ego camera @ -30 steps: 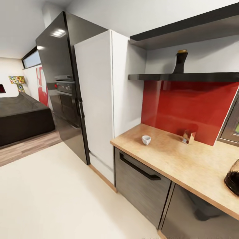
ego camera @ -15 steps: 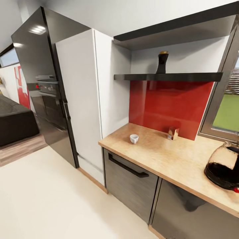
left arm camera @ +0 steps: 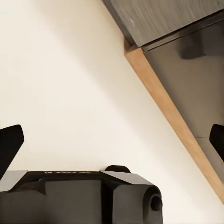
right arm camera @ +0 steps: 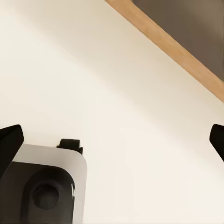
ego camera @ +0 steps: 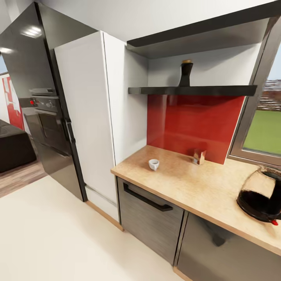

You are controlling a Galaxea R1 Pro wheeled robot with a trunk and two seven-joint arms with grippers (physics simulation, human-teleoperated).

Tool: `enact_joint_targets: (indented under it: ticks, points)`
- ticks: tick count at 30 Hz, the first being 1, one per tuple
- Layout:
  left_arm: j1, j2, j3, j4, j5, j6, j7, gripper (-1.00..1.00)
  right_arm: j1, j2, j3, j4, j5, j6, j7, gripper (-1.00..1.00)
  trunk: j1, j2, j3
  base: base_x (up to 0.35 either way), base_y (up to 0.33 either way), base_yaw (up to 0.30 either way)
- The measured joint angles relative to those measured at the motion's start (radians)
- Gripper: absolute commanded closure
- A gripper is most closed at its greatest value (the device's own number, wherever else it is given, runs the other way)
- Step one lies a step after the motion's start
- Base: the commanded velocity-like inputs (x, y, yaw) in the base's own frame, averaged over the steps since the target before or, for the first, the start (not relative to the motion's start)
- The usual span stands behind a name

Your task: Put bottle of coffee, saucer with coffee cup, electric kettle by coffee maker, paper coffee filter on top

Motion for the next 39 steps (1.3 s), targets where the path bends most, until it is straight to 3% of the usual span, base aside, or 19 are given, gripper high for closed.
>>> enact_joint_targets:
  ticks: [9,39]
  points:
    - [0.000,0.000,0.000,0.000,0.000,0.016,0.000,-1.00,0.000,0.001,0.000,0.000,0.000,0.000,0.001,-1.00,0.000,0.000,0.000,0.209,0.172,-0.059]
    - [0.000,-0.001,0.000,0.000,0.000,0.020,0.001,-1.00,0.000,0.001,0.000,0.000,0.000,0.000,0.001,-1.00,0.000,0.000,0.000,0.006,0.005,-0.250]
